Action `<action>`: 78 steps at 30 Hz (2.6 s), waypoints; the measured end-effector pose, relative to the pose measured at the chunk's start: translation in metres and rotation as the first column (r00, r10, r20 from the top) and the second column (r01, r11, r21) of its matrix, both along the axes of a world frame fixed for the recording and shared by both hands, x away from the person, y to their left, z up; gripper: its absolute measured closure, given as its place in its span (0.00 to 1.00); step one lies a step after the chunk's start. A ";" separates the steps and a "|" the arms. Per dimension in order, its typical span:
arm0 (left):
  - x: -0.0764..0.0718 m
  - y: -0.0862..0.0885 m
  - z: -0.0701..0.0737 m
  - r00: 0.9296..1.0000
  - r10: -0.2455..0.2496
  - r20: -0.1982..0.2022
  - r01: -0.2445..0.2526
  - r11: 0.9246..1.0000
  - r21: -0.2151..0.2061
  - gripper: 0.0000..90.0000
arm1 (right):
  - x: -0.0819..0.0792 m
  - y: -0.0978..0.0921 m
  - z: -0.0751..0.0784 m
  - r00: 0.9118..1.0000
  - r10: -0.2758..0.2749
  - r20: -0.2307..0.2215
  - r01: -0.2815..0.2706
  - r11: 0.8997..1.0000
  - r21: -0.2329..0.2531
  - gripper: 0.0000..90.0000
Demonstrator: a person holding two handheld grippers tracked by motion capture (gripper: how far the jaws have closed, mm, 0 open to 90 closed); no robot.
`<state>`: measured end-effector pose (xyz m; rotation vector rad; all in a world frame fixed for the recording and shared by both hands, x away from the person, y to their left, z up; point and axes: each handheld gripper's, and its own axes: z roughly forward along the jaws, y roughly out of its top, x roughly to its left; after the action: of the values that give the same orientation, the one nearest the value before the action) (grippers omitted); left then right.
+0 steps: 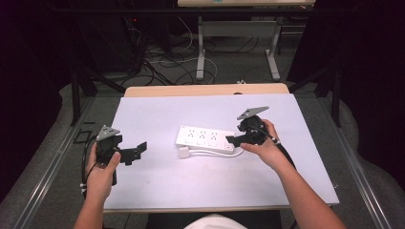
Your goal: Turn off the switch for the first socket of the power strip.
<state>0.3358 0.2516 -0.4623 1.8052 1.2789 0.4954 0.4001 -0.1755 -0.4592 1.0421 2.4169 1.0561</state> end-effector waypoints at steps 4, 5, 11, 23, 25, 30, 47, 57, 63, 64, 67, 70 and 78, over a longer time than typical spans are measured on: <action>0.000 -0.001 -0.001 1.000 -0.001 -0.002 0.001 1.000 0.001 0.00 | 0.003 0.006 -0.001 1.000 0.020 -0.011 -0.020 1.000 0.010 0.45; 0.000 -0.001 -0.001 1.000 -0.001 -0.002 0.001 1.000 0.001 0.00 | 0.003 0.007 -0.001 1.000 0.020 -0.010 -0.019 1.000 0.011 0.46; 0.000 -0.002 -0.001 1.000 -0.006 -0.006 0.006 1.000 0.003 0.00 | 0.007 0.013 0.000 0.999 0.031 -0.020 -0.031 0.999 0.009 0.52; 0.001 -0.002 -0.002 1.000 -0.008 -0.007 0.008 1.000 0.005 0.00 | 0.012 0.029 0.001 0.997 0.070 -0.041 -0.070 0.998 0.005 0.65; 0.001 -0.002 -0.002 1.000 -0.009 -0.008 0.009 1.000 0.005 0.00 | 0.013 0.032 0.001 0.996 0.075 -0.053 -0.075 0.997 0.006 0.68; 0.001 -0.002 -0.002 1.000 -0.009 -0.007 0.009 1.000 0.004 0.00 | 0.014 0.038 -0.001 0.993 0.098 -0.071 -0.099 0.995 -0.005 0.75; 0.001 -0.002 -0.001 1.000 -0.008 -0.006 0.008 1.000 0.001 0.00 | 0.023 0.053 -0.009 0.987 0.126 -0.104 -0.130 0.991 -0.032 0.91; 0.001 -0.002 -0.002 1.000 -0.010 -0.006 0.010 1.000 0.001 0.00 | 0.033 0.056 -0.017 0.984 0.104 -0.145 -0.113 0.992 -0.056 1.00; 0.001 -0.002 -0.002 1.000 -0.010 -0.008 0.010 1.000 0.003 0.00 | 0.040 0.060 -0.027 0.983 0.099 -0.156 -0.111 0.991 -0.073 1.00; 0.001 -0.002 -0.002 1.000 -0.010 -0.008 0.010 1.000 0.003 0.00 | 0.040 0.060 -0.027 0.983 0.099 -0.156 -0.111 0.991 -0.073 1.00; 0.001 -0.002 -0.002 1.000 -0.010 -0.009 0.010 1.000 0.003 0.00 | 0.042 0.062 -0.031 0.984 0.097 -0.150 -0.108 0.992 -0.065 1.00; 0.001 -0.002 -0.003 1.000 -0.009 -0.011 0.009 1.000 0.004 0.00 | 0.044 0.065 -0.035 0.983 0.101 -0.154 -0.113 0.991 -0.071 1.00; 0.001 -0.002 -0.003 1.000 -0.014 -0.011 0.014 1.000 0.007 0.00 | 0.045 0.074 -0.043 0.983 0.107 -0.148 -0.116 0.992 -0.048 1.00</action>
<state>0.3372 0.2494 -0.4649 1.8236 1.2726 0.4834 0.4456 -0.1014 -0.5018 1.0075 2.6330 0.9709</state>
